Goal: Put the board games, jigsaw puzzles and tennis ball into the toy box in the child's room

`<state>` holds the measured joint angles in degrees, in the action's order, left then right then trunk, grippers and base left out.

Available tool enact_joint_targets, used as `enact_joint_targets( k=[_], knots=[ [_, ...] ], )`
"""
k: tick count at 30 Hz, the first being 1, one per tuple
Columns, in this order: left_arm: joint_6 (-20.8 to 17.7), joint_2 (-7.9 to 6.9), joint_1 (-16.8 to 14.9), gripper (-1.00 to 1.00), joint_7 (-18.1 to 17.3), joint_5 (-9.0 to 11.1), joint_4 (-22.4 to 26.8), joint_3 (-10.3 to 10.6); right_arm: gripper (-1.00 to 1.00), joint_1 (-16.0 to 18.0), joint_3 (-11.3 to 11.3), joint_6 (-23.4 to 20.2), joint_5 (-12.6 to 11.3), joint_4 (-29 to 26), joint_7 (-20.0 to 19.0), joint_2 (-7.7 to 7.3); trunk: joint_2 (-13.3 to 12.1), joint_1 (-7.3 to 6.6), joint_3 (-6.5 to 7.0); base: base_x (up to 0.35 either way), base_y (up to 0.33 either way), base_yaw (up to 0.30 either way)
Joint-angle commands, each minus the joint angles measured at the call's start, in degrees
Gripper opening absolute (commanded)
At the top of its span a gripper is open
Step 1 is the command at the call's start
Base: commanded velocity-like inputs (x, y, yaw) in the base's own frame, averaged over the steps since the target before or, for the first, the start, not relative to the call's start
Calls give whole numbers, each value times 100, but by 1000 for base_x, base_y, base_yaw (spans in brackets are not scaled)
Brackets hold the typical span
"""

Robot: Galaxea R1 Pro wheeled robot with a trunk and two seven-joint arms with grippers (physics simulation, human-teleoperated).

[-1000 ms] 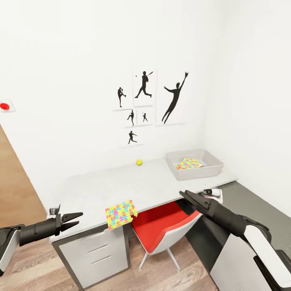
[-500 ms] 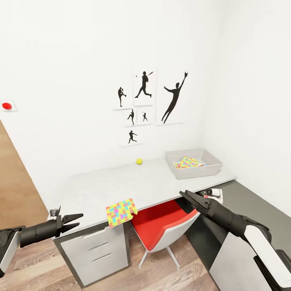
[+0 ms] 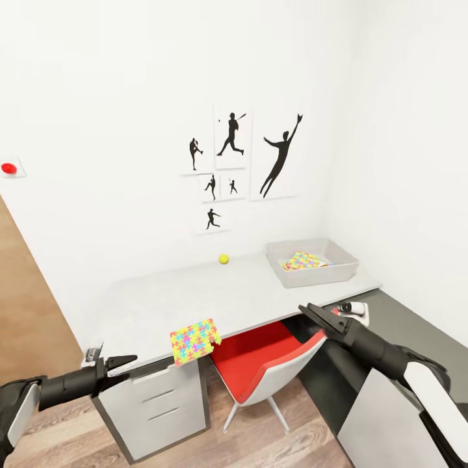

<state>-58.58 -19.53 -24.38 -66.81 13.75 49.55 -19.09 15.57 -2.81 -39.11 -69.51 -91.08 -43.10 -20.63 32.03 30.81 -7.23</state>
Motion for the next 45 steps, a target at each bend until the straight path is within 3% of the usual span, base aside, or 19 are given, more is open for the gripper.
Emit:
enact_joint_targets(
  k=[1, 6, 9, 13, 23, 31, 34, 38, 45],
  knots=[
    [-28, 4, -12, 100, 53, 0, -123, -5, 100, -32, 31, -40, -50, 1, 10, -48, 52, 25, -29, 0, 0, 0],
    [-25, -12, -21, 100, 190, -3, -318, -51, 100, -98, 145, -50, -53, 2, 5, -139, 252, 135, -119, 0, 0, 0],
    [-25, -27, -22, 100, 217, -8, -360, -268, 100, -111, 187, -52, -54, 2, 4, -164, 373, 201, -173, 0, 0, 0],
    [-9, -27, -23, 100, 234, -13, -378, -406, 100, -114, 198, -58, -56, 3, 3, -174, 533, 288, -245, 0, 0, 0],
    [65, -7, -23, 100, 361, -21, -384, -462, 100, -115, 201, -67, -62, -5, -58, -177, 934, 508, -424, 0, 0, 0],
    [99, 32, -23, 100, 378, -20, -385, -450, 100, -115, 202, -70, -60, -8, -377, -178, 1255, 684, -568, 0, 0, 0],
    [100, 88, -23, 100, 385, -12, -385, -452, 100, -115, 202, -64, -62, -7, -399, -173, 1375, 750, -622, 0, 0, 0],
    [105, 274, -47, 100, 387, -27, -385, -442, 100, -115, 202, -62, -58, -6, -407, -170, 1536, 837, -693, 0, 0, 0],
    [110, 378, -131, 100, 564, -15, -385, -453, 100, -115, 202, -55, -56, -6, -406, -165, 1816, 991, -819, 0, 0, 0]
  ],
)
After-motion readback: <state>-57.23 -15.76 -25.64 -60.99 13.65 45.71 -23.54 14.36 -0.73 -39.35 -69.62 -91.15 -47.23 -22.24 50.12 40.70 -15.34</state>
